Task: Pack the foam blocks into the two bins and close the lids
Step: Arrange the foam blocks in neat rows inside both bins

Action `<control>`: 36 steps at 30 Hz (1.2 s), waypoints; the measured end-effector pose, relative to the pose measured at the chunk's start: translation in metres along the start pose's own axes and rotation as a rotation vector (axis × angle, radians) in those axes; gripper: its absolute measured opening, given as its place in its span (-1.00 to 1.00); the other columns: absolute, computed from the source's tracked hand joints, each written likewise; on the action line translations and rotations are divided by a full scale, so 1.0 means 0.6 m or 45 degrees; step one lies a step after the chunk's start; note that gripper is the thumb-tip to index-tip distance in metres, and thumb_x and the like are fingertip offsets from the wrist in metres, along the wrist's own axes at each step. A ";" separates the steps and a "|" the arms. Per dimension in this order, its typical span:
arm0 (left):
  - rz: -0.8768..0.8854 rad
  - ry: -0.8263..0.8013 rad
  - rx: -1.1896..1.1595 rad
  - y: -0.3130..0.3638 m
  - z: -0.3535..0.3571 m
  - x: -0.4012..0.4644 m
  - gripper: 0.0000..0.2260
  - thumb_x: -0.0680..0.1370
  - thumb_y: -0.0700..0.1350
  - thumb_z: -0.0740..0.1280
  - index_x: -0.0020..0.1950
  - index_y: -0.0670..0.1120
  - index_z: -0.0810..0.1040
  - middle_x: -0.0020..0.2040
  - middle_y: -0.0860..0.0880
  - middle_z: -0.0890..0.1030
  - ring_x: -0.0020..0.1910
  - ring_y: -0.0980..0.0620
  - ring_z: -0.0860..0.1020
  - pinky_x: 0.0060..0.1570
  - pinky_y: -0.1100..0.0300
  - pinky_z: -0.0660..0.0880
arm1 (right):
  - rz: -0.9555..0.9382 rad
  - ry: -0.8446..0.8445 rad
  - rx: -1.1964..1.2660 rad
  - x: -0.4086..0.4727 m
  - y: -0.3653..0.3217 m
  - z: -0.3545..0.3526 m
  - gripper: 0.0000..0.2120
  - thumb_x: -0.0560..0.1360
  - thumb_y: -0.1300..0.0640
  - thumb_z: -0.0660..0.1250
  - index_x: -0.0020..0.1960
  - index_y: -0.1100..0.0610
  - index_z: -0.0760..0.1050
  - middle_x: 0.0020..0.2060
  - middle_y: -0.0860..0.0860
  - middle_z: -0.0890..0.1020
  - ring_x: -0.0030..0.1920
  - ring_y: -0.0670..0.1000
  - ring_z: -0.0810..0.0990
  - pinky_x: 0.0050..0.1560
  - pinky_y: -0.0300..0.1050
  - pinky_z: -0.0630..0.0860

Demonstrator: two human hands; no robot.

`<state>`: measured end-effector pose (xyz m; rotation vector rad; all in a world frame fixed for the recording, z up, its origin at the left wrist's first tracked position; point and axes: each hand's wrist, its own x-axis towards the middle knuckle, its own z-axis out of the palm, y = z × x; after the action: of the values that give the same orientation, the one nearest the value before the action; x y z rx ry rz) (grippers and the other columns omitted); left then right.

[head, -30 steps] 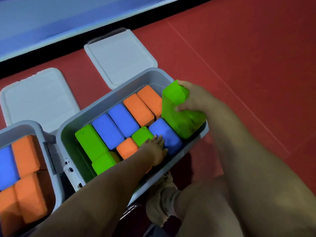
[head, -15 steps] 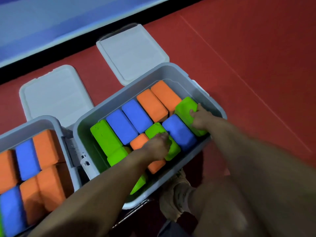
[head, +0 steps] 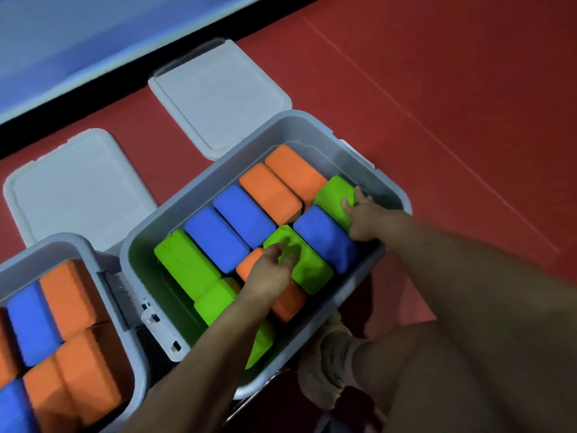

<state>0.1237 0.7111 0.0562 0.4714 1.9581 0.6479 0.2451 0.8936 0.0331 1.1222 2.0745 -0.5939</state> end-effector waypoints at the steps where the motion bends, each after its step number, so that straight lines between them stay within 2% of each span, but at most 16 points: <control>1: -0.022 0.023 -0.030 -0.007 -0.004 0.004 -0.59 0.61 -0.11 0.25 0.45 -0.17 0.35 0.30 -0.07 0.51 0.15 0.08 0.49 -0.06 0.40 0.29 | 0.002 -0.017 0.012 0.000 0.003 -0.002 -0.24 0.51 0.20 0.19 0.56 0.07 -0.17 0.48 0.22 -0.35 0.51 0.31 -0.15 0.50 0.11 0.04; 3: -0.056 0.034 -0.064 -0.013 -0.014 0.011 -0.60 0.60 -0.12 0.26 0.44 -0.16 0.37 0.32 -0.07 0.49 0.12 0.09 0.46 -0.10 0.44 0.27 | 0.007 -0.035 0.030 0.001 0.005 0.003 -0.20 0.50 0.16 0.25 0.56 0.07 -0.19 0.48 0.22 -0.35 0.51 0.31 -0.15 0.51 0.08 0.04; 8: -0.101 0.028 -0.051 -0.024 -0.040 0.026 -0.53 0.51 0.01 0.34 0.37 -0.13 0.43 0.26 -0.10 0.56 0.20 -0.06 0.53 0.24 0.13 0.43 | 0.017 0.006 0.038 0.016 -0.003 0.033 -0.15 0.48 0.07 0.31 0.56 0.02 -0.18 0.49 0.15 -0.37 0.52 0.26 -0.18 0.51 0.08 0.03; 11: -0.123 0.069 -0.044 -0.034 -0.058 0.025 -0.59 0.59 -0.04 0.27 0.42 -0.12 0.38 0.31 -0.07 0.52 0.28 -0.04 0.49 0.29 0.15 0.38 | 0.055 0.016 0.021 0.034 0.002 0.041 -0.15 0.47 0.08 0.31 0.56 0.00 -0.17 0.49 0.12 -0.37 0.52 0.24 -0.19 0.51 0.12 0.04; 17: -0.042 0.204 -0.003 -0.063 -0.113 -0.008 -0.58 0.62 -0.08 0.23 0.47 -0.11 0.32 0.42 -0.03 0.41 0.34 0.01 0.42 0.27 0.23 0.32 | 0.108 -0.024 -0.030 0.041 0.002 0.024 -0.07 0.39 0.07 0.32 0.55 0.00 -0.21 0.50 0.13 -0.34 0.52 0.24 -0.19 0.50 0.12 0.08; 19: -0.083 0.277 -0.040 -0.079 -0.143 -0.025 -0.59 0.62 -0.08 0.22 0.47 -0.10 0.32 0.39 -0.06 0.44 0.26 0.01 0.45 0.13 0.27 0.32 | 0.188 -0.086 0.007 0.043 -0.003 0.004 0.12 0.19 -0.02 0.35 0.55 0.04 -0.27 0.53 0.17 -0.22 0.53 0.24 -0.13 0.49 0.13 0.09; 20: -0.118 0.316 -0.070 -0.091 -0.157 -0.033 -0.59 0.62 -0.06 0.22 0.46 -0.09 0.33 0.37 -0.10 0.46 0.23 -0.03 0.47 0.09 0.24 0.33 | 0.226 -0.088 0.018 0.038 -0.011 -0.003 0.14 0.18 -0.06 0.36 0.55 0.09 -0.25 0.53 0.21 -0.14 0.53 0.24 -0.09 0.49 0.13 0.10; 21: -0.165 0.342 -0.115 -0.105 -0.169 -0.039 -0.60 0.61 -0.06 0.22 0.45 -0.08 0.35 0.34 -0.13 0.48 0.20 -0.07 0.48 0.08 0.20 0.36 | 0.214 -0.055 -0.014 0.032 -0.026 -0.002 0.03 0.28 -0.07 0.35 0.56 0.14 -0.17 0.52 0.25 -0.08 0.52 0.25 -0.02 0.48 0.13 0.12; 23: -0.259 0.317 -0.183 -0.132 -0.181 -0.056 -0.59 0.60 -0.06 0.24 0.45 -0.08 0.35 0.25 -0.14 0.51 0.12 -0.09 0.50 0.06 0.14 0.39 | 0.129 0.019 -0.083 0.002 -0.079 0.011 -0.26 0.53 0.04 0.23 0.55 0.21 -0.07 0.51 0.28 -0.06 0.51 0.26 0.04 0.48 0.11 0.11; 26: -0.325 0.066 -0.236 -0.175 -0.169 -0.077 -0.39 0.54 -0.05 0.34 0.52 -0.13 0.17 0.23 -0.19 0.50 -0.05 -0.10 0.53 -0.14 0.09 0.45 | -0.099 0.001 0.003 -0.041 -0.174 0.052 -0.26 0.55 0.04 0.22 0.56 0.10 -0.14 0.52 0.23 -0.17 0.52 0.22 0.03 0.48 0.06 0.12; 27: -0.339 0.015 -0.293 -0.188 -0.161 -0.078 -0.30 0.51 -0.04 0.38 0.53 -0.11 0.09 0.32 -0.20 0.47 -0.02 -0.12 0.56 -0.20 0.09 0.47 | -0.209 -0.011 0.037 -0.058 -0.205 0.067 -0.26 0.54 -0.04 0.23 0.56 0.09 -0.09 0.53 0.21 -0.08 0.51 0.19 0.09 0.47 0.03 0.16; 29: -0.376 -0.003 -0.409 -0.205 -0.148 -0.084 -0.25 0.52 -0.09 0.39 0.56 0.01 -0.01 0.41 -0.07 0.41 0.21 -0.16 0.52 -0.10 0.08 0.49 | -0.411 -0.087 0.066 -0.093 -0.256 0.092 -0.30 0.54 -0.14 0.24 0.53 0.15 0.09 0.50 0.16 0.18 0.46 0.15 0.24 0.39 -0.09 0.24; 31: -0.390 -0.067 -0.553 -0.211 -0.134 -0.088 -0.23 0.54 -0.16 0.37 0.56 0.16 -0.05 0.37 0.00 0.45 0.21 -0.12 0.52 -0.01 0.03 0.50 | -0.568 -0.056 0.070 -0.120 -0.290 0.118 -0.33 0.49 -0.14 0.32 0.46 0.17 0.23 0.42 0.12 0.36 0.40 0.13 0.34 0.28 -0.15 0.30; 32: -0.376 -0.089 -0.594 -0.210 -0.126 -0.090 -0.23 0.54 -0.17 0.37 0.56 0.19 -0.03 0.35 -0.02 0.47 0.17 -0.11 0.53 -0.01 -0.01 0.51 | -0.613 -0.005 0.056 -0.123 -0.298 0.131 -0.28 0.45 -0.15 0.37 0.47 0.16 0.22 0.41 0.12 0.37 0.38 0.13 0.36 0.28 -0.15 0.31; 34: -0.317 -0.032 -0.608 -0.206 -0.112 -0.088 -0.22 0.52 -0.17 0.40 0.56 0.12 -0.02 0.37 -0.04 0.44 0.25 -0.14 0.49 0.06 -0.06 0.49 | -0.614 0.046 0.000 -0.118 -0.300 0.143 -0.12 0.43 -0.10 0.41 0.54 0.15 0.00 0.48 0.13 0.25 0.41 0.12 0.32 0.33 -0.14 0.28; 36: -0.284 0.054 -0.537 -0.199 -0.105 -0.081 -0.22 0.52 -0.15 0.41 0.56 0.02 -0.03 0.39 -0.05 0.37 0.30 -0.13 0.44 0.08 0.03 0.46 | -0.611 0.029 -0.016 -0.106 -0.291 0.144 -0.07 0.44 0.01 0.43 0.56 0.09 -0.14 0.52 0.10 0.16 0.43 0.11 0.30 0.32 -0.16 0.27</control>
<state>0.0827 0.5747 0.0395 -0.0207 1.8128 0.9010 0.1517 0.7110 0.0359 0.6188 2.3769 -0.7926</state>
